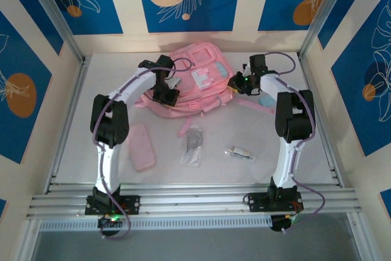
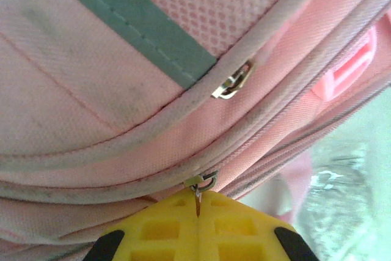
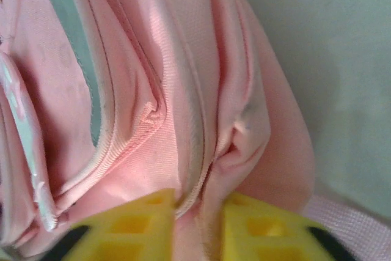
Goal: Pack the student bag
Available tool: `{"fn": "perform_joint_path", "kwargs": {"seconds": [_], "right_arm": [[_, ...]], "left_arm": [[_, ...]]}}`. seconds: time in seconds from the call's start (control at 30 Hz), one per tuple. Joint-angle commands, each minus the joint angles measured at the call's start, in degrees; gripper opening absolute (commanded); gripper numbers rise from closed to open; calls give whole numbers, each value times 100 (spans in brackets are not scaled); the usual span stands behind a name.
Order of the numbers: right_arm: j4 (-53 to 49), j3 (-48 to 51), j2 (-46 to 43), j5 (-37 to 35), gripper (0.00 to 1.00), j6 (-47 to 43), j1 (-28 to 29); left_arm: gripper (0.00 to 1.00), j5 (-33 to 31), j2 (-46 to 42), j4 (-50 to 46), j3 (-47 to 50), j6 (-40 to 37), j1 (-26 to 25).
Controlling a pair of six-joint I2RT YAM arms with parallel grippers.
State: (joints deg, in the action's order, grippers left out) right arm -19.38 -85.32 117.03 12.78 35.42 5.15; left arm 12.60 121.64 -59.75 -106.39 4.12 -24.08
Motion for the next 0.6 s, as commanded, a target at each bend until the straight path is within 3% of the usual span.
{"fn": "perform_joint_path", "kwargs": {"seconds": [0.0,0.07,0.3,0.57], "right_arm": [[-11,247,-640,47,38,238,-73],[164,650,-1025,258,46,444,-67],[923,2056,-2090,611,49,1376,358],[2162,2529,-1966,806,48,2641,1264]], "left_arm": [[0,1057,-273,61,-114,313,-114],[0,1208,-274,173,-190,438,-165],[0,1120,-261,226,-285,596,-311],[0,1370,-546,859,186,994,-609]]}}
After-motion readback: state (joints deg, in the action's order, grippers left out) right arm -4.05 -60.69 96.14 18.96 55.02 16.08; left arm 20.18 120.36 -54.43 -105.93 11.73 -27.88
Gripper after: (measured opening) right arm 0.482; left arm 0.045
